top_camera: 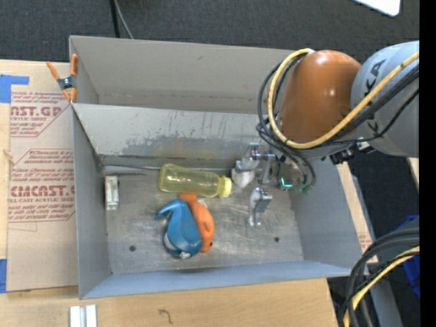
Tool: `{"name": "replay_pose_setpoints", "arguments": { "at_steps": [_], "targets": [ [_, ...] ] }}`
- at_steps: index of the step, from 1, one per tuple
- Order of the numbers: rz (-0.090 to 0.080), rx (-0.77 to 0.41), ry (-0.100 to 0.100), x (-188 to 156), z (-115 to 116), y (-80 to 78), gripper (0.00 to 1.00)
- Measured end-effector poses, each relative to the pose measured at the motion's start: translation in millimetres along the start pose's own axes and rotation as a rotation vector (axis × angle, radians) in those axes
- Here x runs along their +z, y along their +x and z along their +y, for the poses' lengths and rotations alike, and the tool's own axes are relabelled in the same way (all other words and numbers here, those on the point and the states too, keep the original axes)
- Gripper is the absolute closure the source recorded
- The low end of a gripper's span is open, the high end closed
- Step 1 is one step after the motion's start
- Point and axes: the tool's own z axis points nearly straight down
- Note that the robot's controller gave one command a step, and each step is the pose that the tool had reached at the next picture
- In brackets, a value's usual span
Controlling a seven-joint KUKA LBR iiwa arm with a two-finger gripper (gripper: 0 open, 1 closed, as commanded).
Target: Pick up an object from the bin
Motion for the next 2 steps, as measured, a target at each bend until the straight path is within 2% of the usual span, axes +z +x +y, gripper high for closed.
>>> {"name": "replay_pose_setpoints", "arguments": {
  "at_steps": [1,2],
  "targets": [
    [-0.008,0.000,0.000,-4,0,-1.6,0.00],
    [-0.015,0.025,-0.001,59,26,-25.2,0.00]
  ]
}}
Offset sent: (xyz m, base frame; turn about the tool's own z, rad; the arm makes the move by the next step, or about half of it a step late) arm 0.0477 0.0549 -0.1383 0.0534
